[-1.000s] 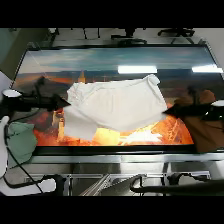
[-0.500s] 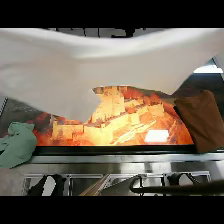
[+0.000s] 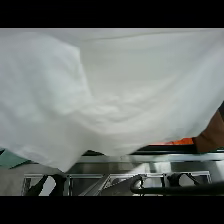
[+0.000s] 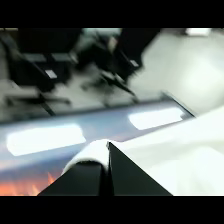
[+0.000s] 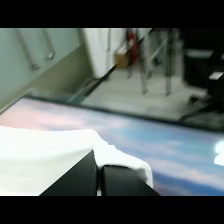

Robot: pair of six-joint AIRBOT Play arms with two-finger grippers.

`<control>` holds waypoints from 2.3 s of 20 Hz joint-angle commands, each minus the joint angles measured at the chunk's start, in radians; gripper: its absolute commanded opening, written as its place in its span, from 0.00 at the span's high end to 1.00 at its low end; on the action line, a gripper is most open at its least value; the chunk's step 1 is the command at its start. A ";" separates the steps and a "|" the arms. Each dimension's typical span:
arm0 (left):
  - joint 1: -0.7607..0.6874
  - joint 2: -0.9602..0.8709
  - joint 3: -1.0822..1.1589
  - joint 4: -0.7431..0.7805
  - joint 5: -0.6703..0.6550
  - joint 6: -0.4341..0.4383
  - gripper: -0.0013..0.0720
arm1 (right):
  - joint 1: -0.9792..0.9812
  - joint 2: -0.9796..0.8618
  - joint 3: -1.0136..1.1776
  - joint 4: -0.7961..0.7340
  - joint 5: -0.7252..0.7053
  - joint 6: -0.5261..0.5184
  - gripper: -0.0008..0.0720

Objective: Fold the shirts.

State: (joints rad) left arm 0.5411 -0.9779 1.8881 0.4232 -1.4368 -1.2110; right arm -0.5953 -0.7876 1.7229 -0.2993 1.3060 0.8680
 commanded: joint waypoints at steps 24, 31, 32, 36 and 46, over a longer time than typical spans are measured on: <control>-0.410 -0.945 -0.079 0.816 0.114 -0.264 0.97 | 0.300 -0.826 -0.106 -0.373 -0.195 -0.025 0.95; -0.438 -0.945 -0.183 0.813 0.203 -0.248 0.97 | 0.317 -0.882 -0.113 -0.383 -0.169 -0.014 0.95; -0.443 -0.945 -0.187 0.813 0.209 -0.247 0.97 | 0.324 -0.885 -0.113 -0.383 -0.169 -0.014 0.95; -0.453 -0.943 -0.186 0.812 0.188 -0.249 0.77 | 0.322 -0.873 -0.109 -0.384 -0.138 -0.014 0.93; -0.364 -0.563 -0.581 0.816 -0.115 -0.341 0.19 | 0.157 -0.532 -0.261 -0.599 0.107 0.180 0.45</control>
State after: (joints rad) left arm 0.1604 -1.6924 1.5223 1.2377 -1.5173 -1.5379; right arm -0.3855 -1.4109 1.5635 -0.8604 1.3506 1.0077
